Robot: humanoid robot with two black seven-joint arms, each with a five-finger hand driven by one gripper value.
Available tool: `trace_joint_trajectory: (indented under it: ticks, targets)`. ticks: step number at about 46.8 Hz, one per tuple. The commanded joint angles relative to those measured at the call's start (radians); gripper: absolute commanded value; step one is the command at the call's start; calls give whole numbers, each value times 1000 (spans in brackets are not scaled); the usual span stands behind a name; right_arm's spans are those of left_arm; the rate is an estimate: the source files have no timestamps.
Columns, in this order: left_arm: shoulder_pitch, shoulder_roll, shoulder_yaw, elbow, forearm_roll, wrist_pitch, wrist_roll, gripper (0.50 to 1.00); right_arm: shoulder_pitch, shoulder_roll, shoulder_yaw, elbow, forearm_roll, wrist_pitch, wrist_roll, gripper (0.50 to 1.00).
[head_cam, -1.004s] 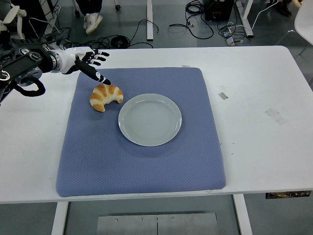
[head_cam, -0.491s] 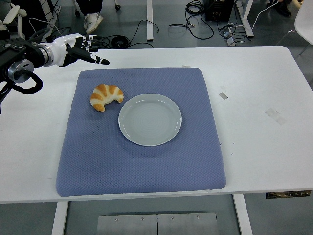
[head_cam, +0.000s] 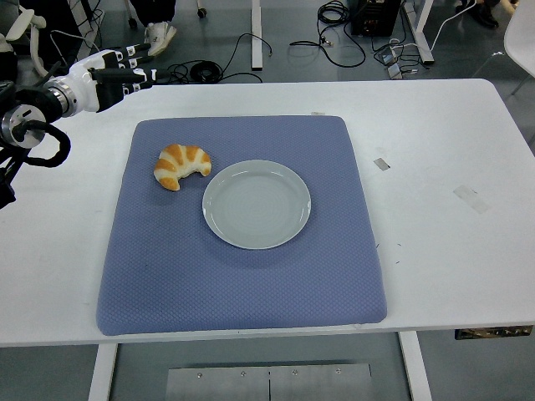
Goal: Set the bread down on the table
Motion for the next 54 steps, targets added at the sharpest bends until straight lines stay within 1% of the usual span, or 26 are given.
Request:
trace_joint_trajectory:
  ticks: [1,9,15,21,26,31,39,54]
  targets:
    - [24,-14,-52,0,-3,0,0,981,0,0,0,2,0,0,0,1000]
    - [46,-31,-96,-2,-5,-10,-3,981,0,0,0,0,0,0,0,1000]
    - [70,-31,-121,0,-23,-68,-7,983,0,0,0,0,0,0,0,1000]
    - [76,-31,-149,0,-40,-70,-6,981,0,0,2,5,0,-3,0,1000]
    - [81,-32,-149,1,-40,-85,-7,981,-2,0,0,0,0,-2,0,1000]
    - [95,-35,-159,1,-41,-119,-7,983,-2,0,0,-1,0,-3,0,1000]
    - [116,-57,-170,1,-48,-115,-10,983,-2,0,2,-1,0,-5,0,1000]
    - [130,-55,-175,1,-48,-113,-12,983,-5,0,-1,-1,0,-6,0,1000]
